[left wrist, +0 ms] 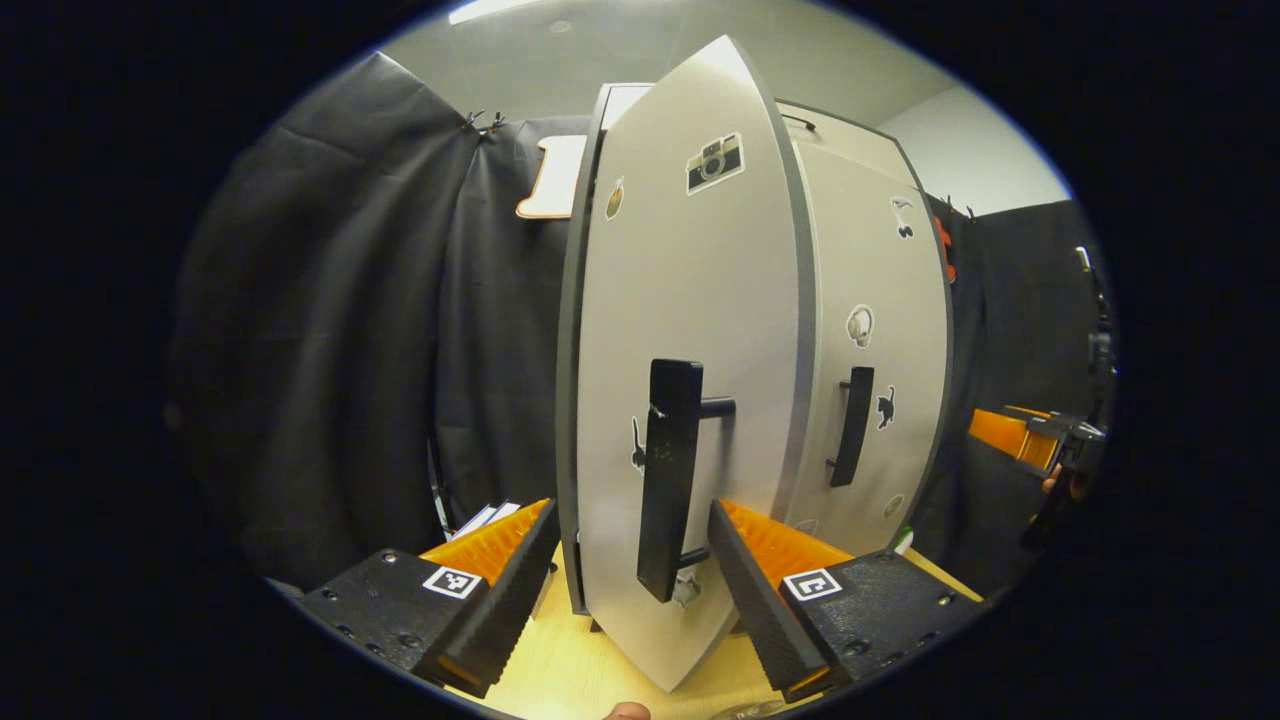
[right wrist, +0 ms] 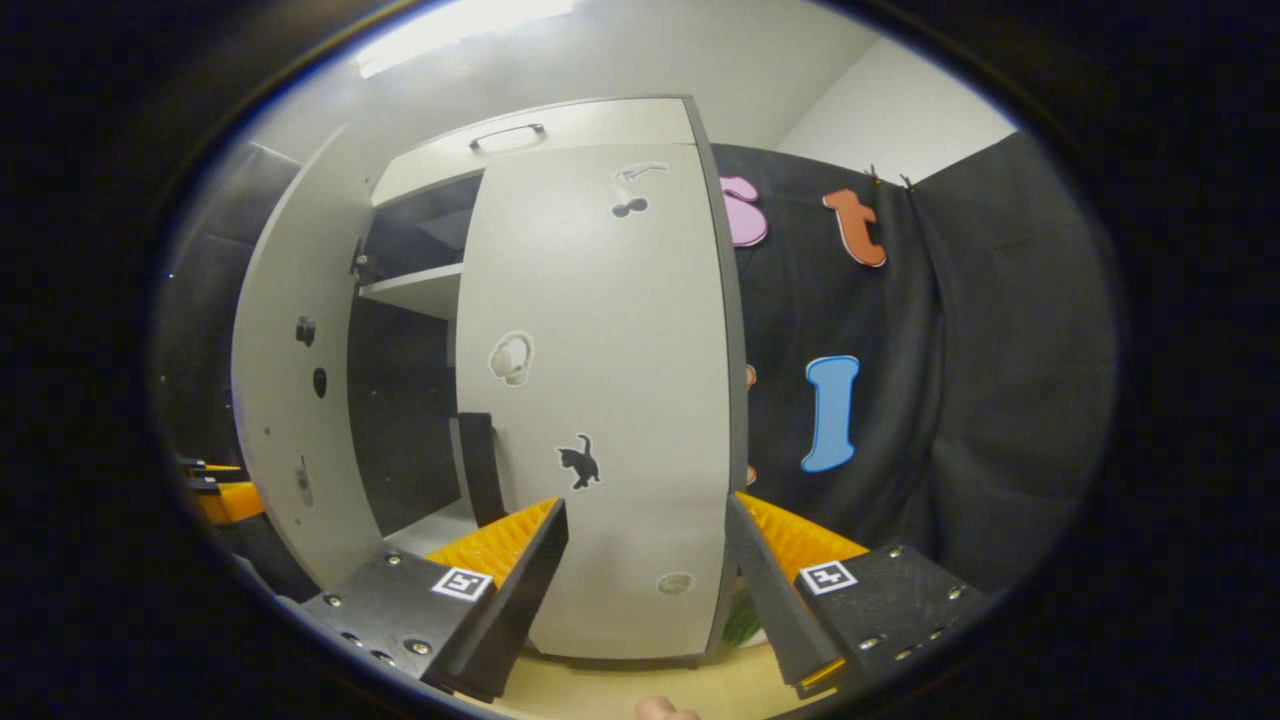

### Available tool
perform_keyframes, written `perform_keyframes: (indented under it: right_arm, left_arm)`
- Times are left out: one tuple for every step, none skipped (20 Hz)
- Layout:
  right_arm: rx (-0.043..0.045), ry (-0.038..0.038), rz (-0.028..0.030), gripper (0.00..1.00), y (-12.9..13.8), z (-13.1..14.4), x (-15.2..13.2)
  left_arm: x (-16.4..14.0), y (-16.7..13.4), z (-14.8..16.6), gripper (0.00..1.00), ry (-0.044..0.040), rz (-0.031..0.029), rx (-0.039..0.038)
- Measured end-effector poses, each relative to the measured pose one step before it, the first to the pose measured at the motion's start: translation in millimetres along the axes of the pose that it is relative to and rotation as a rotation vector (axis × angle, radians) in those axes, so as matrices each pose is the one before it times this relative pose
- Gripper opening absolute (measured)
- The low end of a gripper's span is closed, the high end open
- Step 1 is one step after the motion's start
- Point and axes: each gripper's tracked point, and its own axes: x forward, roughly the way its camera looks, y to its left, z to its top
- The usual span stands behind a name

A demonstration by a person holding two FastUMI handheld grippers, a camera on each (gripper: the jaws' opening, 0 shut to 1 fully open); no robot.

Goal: Grasp the bottle in the cabinet with the left hand and place it on the coaster, then close the right door with the right hand and the left door with the left hand.

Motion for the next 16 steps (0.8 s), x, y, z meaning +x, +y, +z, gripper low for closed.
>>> perform_keyframes:
  right_arm:
    - [0.00015, 0.00197, -0.00771, 0.99, -3.26, -0.21, -1.43]
    - [0.00113, 0.00169, -0.00583, 0.99, -2.71, -0.49, -1.57]
    - [0.0025, 0.00071, -0.00393, 0.99, -2.1, 0.94, 0.24]
    - [0.00145, 0.00107, -0.00283, 0.99, -1.69, -0.99, -0.16]
    - [0.00053, 0.00119, -0.00232, 0.99, -1.09, -0.18, 0.55]
    - [0.00007, 0.00085, -0.00025, 0.99, 0.18, 0.03, -0.65]
    - [0.00002, 0.00091, 0.00181, 0.99, 0.49, 0.01, 0.25]
    - [-0.0001, 0.00124, 0.00185, 0.99, 0.84, -1.19, -0.16]
    - [-0.00055, 0.00109, 0.00298, 0.96, 1.11, 0.38, 1.05]
    - [-0.00122, 0.00095, 0.00187, 0.96, 1.82, -0.13, 0.07]
    - [-0.00156, 0.00158, 0.00182, 0.96, -0.06, -0.75, 0.26]
    - [-0.00282, -0.0003, 0.00001, 0.96, 0.07, -0.66, -1.33]
    - [-0.00447, -0.00021, -0.00113, 0.96, -0.54, -0.23, 0.48]
    - [-0.00335, 0.0003, -0.00226, 0.96, -0.63, -1.37, -0.86]
    - [-0.00134, 0.00209, -0.00098, 0.96, -1.23, -0.55, -0.06]
    - [-0.00005, 0.00214, -0.002, 0.96, -1.3, -1.7, -1.5]
  left_arm:
    - [3.08, 0.31, -1.54, 0.94, 0.00199, 0.00078, -0.00339]
    - [2.53, 0.43, 0.11, 0.94, 0.00045, -0.00182, -0.00224]
    - [3.3, 0.23, 0.71, 0.94, 0.00068, -0.00149, -0.00025]
    - [1.14, 0.68, -0.19, 0.94, 0.00202, 0.00031, 0.0024]
    - [1.9, 0.46, 0.65, 0.94, -0.00081, 0.0011, 0.00427]
    - [2.38, 0.26, -0.21, 0.94, 0.00117, 0.00034, 0.00456]
    - [0.15, -0.34, -0.24, 0.94, 0.00017, -0.0022, 0.0022]
    - [1.08, -1.48, -0.26, 0.94, -0.00428, -0.00349, -0.00128]
    - [0.36, -0.31, 0.21, 0.94, 0.0005, -0.00283, -0.00379]
    - [-0.39, -0.04, -1.08, 0.94, 0.00075, -0.00275, -0.00527]
    - [-0.67, -0.9, 0.32, 0.94, -0.00226, -0.00539, -0.00309]
    - [0.9, -0.36, -0.47, 0.94, -0.00136, -0.00401, -0.00485]
    - [-0.29, -0.87, -0.17, 0.94, 0.00251, -0.00246, -0.00606]
    - [0.2, -0.36, -0.14, 0.94, -0.00238, -0.00301, -0.00321]
    - [1.27, -1.03, 0.54, 0.94, 0.00084, -0.00202, -0.00225]
    - [-0.6, -1.44, -1.03, 0.94, 0.00184, -0.00007, -0.00251]
